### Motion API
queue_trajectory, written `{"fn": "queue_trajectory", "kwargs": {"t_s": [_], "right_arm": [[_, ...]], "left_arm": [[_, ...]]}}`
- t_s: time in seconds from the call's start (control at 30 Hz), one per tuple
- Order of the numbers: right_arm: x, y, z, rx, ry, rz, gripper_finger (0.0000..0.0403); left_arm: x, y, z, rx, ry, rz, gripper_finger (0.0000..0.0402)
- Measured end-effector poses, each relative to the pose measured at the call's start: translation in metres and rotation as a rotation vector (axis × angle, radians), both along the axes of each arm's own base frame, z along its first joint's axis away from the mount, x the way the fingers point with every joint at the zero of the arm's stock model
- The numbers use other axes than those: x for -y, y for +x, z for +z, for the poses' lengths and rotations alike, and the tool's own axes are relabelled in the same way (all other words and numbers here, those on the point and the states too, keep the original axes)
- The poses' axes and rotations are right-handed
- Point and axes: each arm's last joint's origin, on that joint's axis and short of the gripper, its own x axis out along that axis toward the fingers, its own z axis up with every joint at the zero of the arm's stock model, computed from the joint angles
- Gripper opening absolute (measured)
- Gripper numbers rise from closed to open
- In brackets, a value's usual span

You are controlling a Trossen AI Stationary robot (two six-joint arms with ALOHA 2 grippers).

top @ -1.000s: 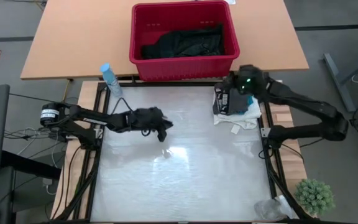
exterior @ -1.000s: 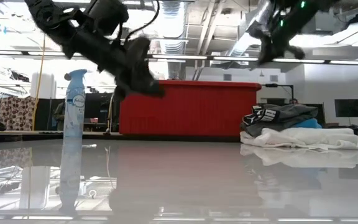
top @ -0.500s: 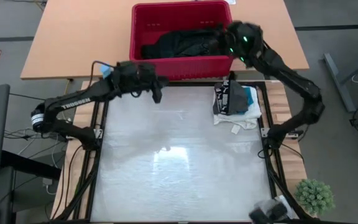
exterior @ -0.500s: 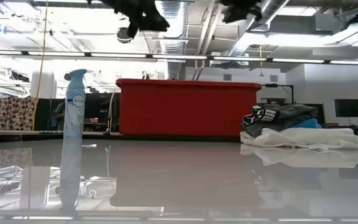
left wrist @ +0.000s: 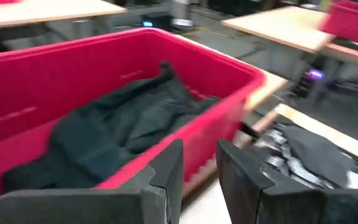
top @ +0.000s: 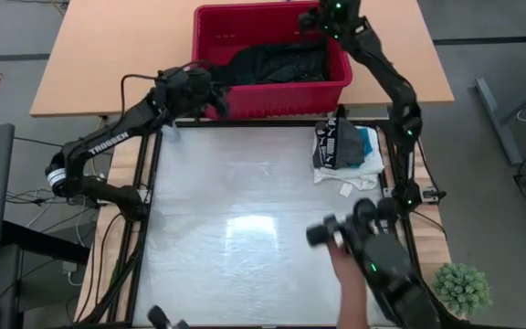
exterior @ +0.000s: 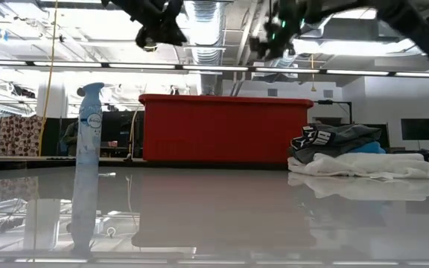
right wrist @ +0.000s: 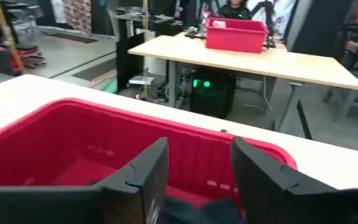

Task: Fold laundry
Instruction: Fold the blue pants

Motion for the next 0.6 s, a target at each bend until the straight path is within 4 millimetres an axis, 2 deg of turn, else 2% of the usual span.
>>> {"fn": "queue_trajectory", "kwargs": {"t_s": [0.2,0.3,0.43,0.53,0.6], "right_arm": [[0.062,0.008,-0.073,-0.019,0.045,-0.052,0.0205],[0.079,0.018,-0.115,-0.078,0.128,-0.028,0.0203],[0.080,0.037,-0.157,-0.233,0.240,0.049,0.0203],[0.067,0.052,-0.177,-0.398,0.325,0.120,0.0202],[0.056,0.061,-0.183,-0.500,0.354,0.176,0.0202]], "left_arm": [[-0.016,-0.015,0.000,-0.015,0.015,0.181,0.0085],[-0.023,-0.018,-0.002,-0.022,0.020,0.249,0.0085],[-0.037,-0.017,-0.012,-0.035,-0.010,0.295,0.0085],[-0.050,-0.010,-0.025,-0.030,-0.056,0.305,0.0085],[-0.058,-0.005,-0.035,-0.028,-0.087,0.296,0.0085]]}}
